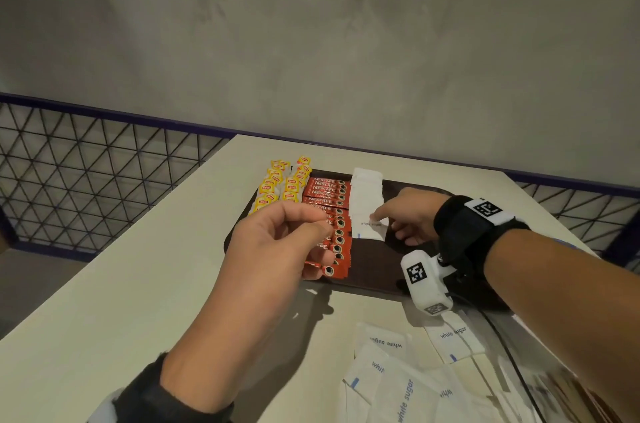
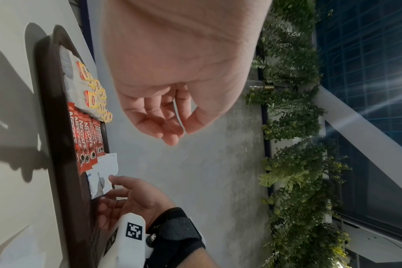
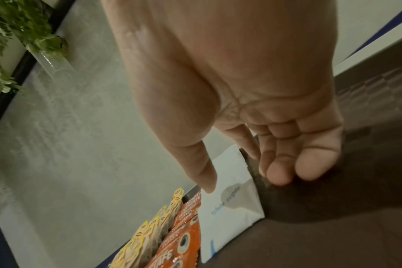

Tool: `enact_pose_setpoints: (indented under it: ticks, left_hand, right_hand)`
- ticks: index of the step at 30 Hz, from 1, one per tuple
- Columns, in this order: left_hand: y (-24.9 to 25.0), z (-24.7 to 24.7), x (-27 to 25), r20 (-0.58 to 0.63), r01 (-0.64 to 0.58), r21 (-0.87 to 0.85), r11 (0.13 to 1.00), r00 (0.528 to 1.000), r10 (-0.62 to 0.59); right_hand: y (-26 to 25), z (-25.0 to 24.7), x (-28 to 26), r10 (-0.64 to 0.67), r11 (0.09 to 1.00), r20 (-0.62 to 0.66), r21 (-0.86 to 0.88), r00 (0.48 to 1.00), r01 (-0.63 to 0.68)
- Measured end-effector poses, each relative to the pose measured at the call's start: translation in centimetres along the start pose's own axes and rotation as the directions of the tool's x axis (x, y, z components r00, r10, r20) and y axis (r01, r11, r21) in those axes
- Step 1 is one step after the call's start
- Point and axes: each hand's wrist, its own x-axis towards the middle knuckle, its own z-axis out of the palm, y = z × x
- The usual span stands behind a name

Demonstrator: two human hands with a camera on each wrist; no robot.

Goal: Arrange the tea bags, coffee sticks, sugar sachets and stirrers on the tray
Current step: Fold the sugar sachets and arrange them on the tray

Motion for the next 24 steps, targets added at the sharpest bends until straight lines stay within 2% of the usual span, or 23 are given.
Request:
enact_pose_setpoints:
  ticks: [2, 5, 8, 9, 11, 13, 14, 19, 24]
  left_hand:
    - [0.1, 0.0, 0.0, -0.004, 0.001, 0.002, 1.000, 1.000, -0.001]
    - [0.3, 0.0, -0.2, -0.007, 0.004, -0.003, 1.000, 1.000, -0.004]
    - [0.6, 0.1, -0.5, -0.002, 0.005, 0.002, 1.000, 1.000, -0.005]
    - [0.7, 0.2, -0.7, -0.001, 0.005, -0.003, 1.000, 1.000, -0.005]
    - [0.9, 0.2, -0.9, 0.001, 0.001, 0.001, 1.000, 1.000, -0.001]
    - [1.0, 0.2, -1.1, 0.003, -0.002, 0.015, 1.000, 1.000, 0.002]
    - [1.0, 0.3, -1.2, 0.004, -0.004, 0.024, 1.000, 1.000, 0.004]
    - [0.9, 0.6, -1.6, 0.015, -0.003, 0.076, 0.997, 1.000, 0.002]
    - [0.9, 0.6, -1.8, 0.023, 0.001, 0.097, 0.995, 1.000, -0.003]
  right_hand:
    - [-0.1, -0.5, -1.2, -0.047, 0.998, 0.007, -0.040, 0.999, 0.047]
    - [0.0, -1.6, -5.0, -0.235, 0.942, 0.063, -0.230, 0.970, 0.244]
    - [0.7, -2.2, -10.8, -0.373, 0.816, 0.293, -0.347, 0.880, 0.462]
    - [1.1, -2.1, -12.7, -0.370, 0.778, 0.373, -0.377, 0.851, 0.503]
    - [2.0, -1.5, -15.5, -0.325, 0.676, 0.464, -0.496, 0.824, 0.545]
    - [3.0, -0.4, -17.2, -0.281, 0.565, 0.484, -0.615, 0.829, 0.551]
    - [3.5, 0.2, -17.7, -0.263, 0.539, 0.484, -0.644, 0.835, 0.543]
    - [5.8, 2.7, -18.3, -0.288, 0.559, 0.426, -0.653, 0.858, 0.512]
    - [6.4, 3.1, -18.5, -0.393, 0.604, 0.393, -0.571, 0.831, 0.556]
